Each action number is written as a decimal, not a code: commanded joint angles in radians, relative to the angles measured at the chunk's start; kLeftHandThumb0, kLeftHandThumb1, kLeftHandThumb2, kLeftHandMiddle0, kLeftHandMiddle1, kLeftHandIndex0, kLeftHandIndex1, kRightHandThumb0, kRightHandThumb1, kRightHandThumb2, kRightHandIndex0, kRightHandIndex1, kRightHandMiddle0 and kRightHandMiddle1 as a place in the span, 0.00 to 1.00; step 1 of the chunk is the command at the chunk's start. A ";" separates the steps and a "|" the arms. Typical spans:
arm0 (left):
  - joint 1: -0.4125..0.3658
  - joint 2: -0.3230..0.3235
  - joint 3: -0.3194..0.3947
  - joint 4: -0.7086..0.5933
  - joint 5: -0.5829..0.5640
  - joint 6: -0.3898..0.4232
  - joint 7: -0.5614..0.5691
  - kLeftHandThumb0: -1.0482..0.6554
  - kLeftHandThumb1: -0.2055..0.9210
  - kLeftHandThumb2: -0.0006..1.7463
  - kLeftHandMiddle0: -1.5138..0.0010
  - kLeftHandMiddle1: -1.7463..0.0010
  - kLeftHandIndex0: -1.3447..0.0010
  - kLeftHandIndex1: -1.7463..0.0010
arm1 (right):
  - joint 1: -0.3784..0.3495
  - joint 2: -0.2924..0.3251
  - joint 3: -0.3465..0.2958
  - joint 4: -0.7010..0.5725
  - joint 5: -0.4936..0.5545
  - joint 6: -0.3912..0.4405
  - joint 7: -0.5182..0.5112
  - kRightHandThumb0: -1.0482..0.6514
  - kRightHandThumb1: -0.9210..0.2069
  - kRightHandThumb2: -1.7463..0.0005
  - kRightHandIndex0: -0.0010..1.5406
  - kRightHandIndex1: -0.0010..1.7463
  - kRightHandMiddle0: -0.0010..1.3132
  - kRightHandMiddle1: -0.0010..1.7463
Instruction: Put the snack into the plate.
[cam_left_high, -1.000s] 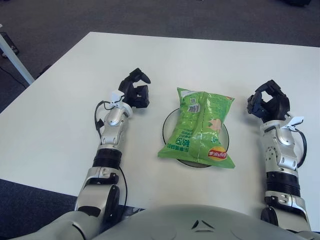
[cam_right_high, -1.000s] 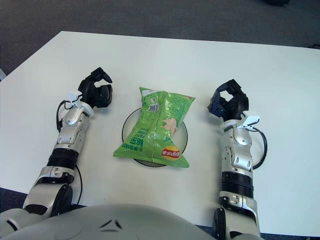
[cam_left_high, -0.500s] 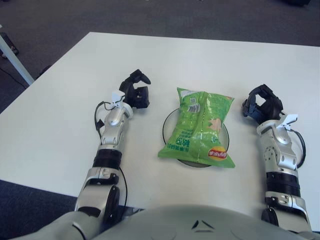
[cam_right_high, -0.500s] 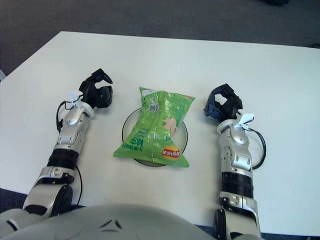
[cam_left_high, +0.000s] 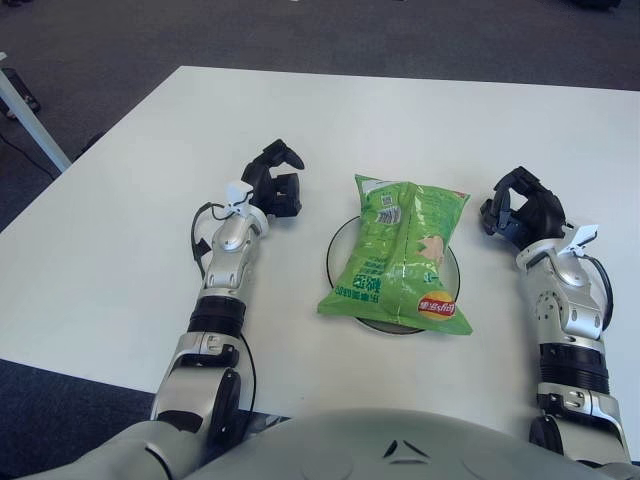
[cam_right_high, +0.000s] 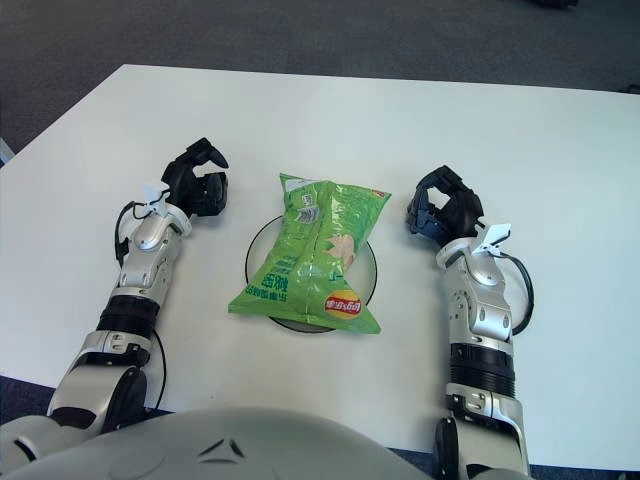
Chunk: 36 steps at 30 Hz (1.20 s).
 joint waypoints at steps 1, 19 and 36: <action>0.072 -0.012 0.004 0.055 0.001 -0.012 0.006 0.34 0.47 0.74 0.18 0.00 0.55 0.00 | 0.073 0.029 0.031 0.086 -0.025 0.036 0.006 0.34 0.50 0.28 0.83 1.00 0.44 1.00; 0.102 0.000 0.005 0.011 -0.011 0.006 -0.011 0.34 0.47 0.75 0.18 0.00 0.55 0.00 | 0.095 0.084 0.042 0.156 -0.158 -0.321 -0.089 0.35 0.44 0.32 0.85 1.00 0.41 1.00; 0.125 -0.002 -0.005 -0.012 0.011 -0.023 0.005 0.34 0.47 0.74 0.18 0.00 0.55 0.00 | 0.060 0.092 0.037 0.372 -0.227 -0.805 -0.125 0.34 0.49 0.28 0.84 1.00 0.44 1.00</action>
